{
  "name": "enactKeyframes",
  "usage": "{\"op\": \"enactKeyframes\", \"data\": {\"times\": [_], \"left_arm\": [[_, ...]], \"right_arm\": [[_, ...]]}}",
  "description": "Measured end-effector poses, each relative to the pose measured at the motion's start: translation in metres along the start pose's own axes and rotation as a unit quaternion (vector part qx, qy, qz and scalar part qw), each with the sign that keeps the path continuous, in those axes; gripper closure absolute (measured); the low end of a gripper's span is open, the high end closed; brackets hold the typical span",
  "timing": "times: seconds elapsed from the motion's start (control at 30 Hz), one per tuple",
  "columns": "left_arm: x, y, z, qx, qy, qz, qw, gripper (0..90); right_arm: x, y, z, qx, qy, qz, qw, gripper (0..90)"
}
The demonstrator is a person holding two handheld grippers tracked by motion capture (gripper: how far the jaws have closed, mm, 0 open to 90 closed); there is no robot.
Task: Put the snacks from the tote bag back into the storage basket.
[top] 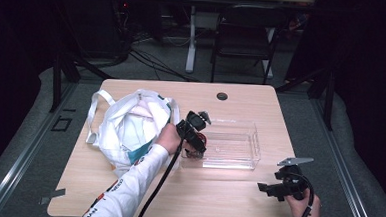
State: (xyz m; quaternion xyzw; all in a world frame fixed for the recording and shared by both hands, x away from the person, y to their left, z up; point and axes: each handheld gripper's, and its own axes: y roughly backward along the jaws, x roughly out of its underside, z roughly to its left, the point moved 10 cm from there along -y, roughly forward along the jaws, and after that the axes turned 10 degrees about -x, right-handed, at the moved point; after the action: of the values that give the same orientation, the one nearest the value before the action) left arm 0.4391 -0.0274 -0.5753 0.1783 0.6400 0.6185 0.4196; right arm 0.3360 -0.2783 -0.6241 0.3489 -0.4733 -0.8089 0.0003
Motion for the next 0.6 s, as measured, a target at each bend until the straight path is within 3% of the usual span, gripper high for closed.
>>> {"op": "enactKeyframes", "data": {"times": [0.27,0.6], "left_arm": [[0.003,-0.009,-0.003,0.002,0.0,0.005,1.0,25.8],[0.006,-0.017,-0.003,-0.014,-0.007,0.016,0.9997,25.7]], "right_arm": [[0.0,0.0,0.0,0.0,-0.001,0.0,1.0,14.0],[0.0,0.0,0.0,0.002,-0.002,-0.003,1.0,14.0]]}}
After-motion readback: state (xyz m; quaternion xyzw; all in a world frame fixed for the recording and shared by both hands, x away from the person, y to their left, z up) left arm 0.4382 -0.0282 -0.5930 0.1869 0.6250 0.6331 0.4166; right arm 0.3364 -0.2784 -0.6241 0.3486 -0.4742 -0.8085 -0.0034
